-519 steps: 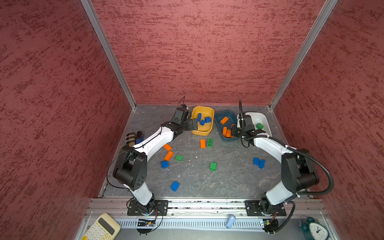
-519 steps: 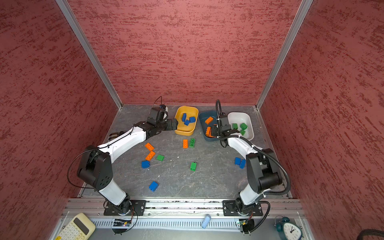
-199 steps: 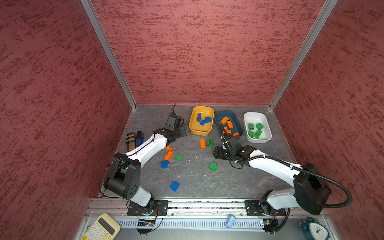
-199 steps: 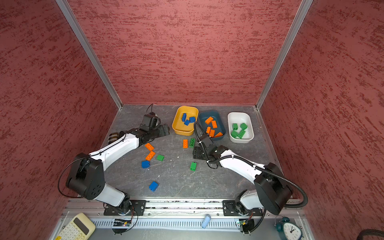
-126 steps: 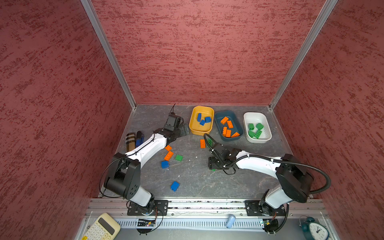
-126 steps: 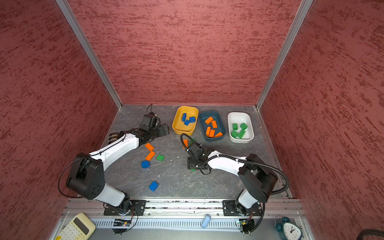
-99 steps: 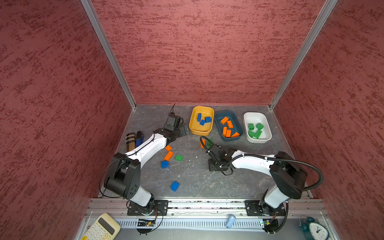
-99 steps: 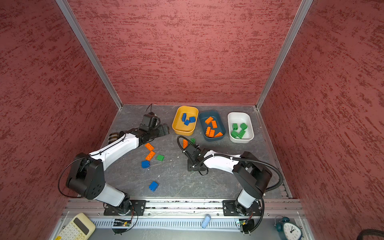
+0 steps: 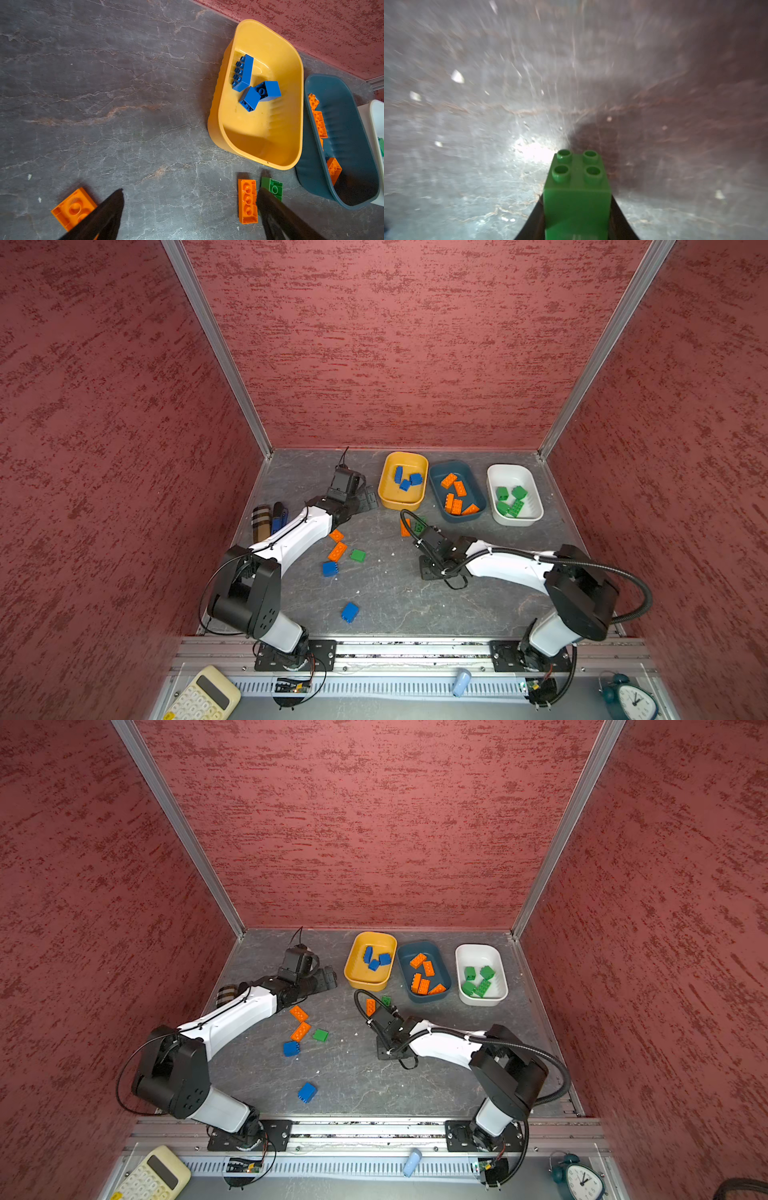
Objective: Sort the legos into containers by color
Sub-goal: 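Drop the green brick into the white tub with right while left lowers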
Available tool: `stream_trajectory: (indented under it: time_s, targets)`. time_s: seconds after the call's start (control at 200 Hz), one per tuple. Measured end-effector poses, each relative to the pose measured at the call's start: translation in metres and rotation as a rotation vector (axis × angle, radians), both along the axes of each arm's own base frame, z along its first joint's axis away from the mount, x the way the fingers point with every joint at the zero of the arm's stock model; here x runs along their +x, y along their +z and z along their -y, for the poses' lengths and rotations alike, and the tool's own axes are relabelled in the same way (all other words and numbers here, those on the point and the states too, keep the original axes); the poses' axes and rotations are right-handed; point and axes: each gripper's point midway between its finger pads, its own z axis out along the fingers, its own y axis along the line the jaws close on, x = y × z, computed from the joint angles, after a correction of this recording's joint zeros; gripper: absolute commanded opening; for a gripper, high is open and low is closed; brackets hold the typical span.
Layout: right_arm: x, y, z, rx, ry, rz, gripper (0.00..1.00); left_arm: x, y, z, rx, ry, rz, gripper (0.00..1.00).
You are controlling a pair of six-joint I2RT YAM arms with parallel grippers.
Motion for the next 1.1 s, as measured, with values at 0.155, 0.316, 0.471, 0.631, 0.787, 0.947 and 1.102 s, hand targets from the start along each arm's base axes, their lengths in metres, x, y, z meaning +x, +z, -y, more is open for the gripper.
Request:
stream_trajectory:
  time_s: [0.155, 0.316, 0.471, 0.631, 0.787, 0.947, 1.102]
  targets:
    - [0.042, 0.037, 0.044, 0.083, -0.116, 0.134, 0.21, 0.000, 0.000, -0.001, -0.004, 0.015, -0.002, 1.00]
    - [0.092, 0.070, 0.116, 0.112, -0.271, 0.274, 0.22, -0.001, -0.001, -0.002, -0.008, 0.028, -0.007, 0.99]
    - [0.133, 0.092, 0.188, 0.042, -0.369, 0.354, 0.22, -0.001, -0.001, -0.003, -0.012, 0.035, -0.012, 0.99]
    - [0.178, 0.106, 0.240, -0.031, -0.411, 0.397, 0.23, -0.006, -0.006, -0.006, -0.008, 0.048, -0.038, 0.99]
    - [0.204, 0.089, 0.279, -0.089, -0.435, 0.355, 0.25, -0.025, -0.013, -0.015, 0.004, 0.079, -0.090, 0.99]
    - [0.222, 0.055, 0.309, -0.121, -0.445, 0.264, 0.26, -0.057, -0.020, -0.028, 0.005, 0.116, -0.161, 0.99]
    - [0.255, 0.040, 0.318, -0.097, -0.437, 0.236, 0.31, -0.094, -0.027, -0.036, -0.018, 0.141, -0.233, 0.99]
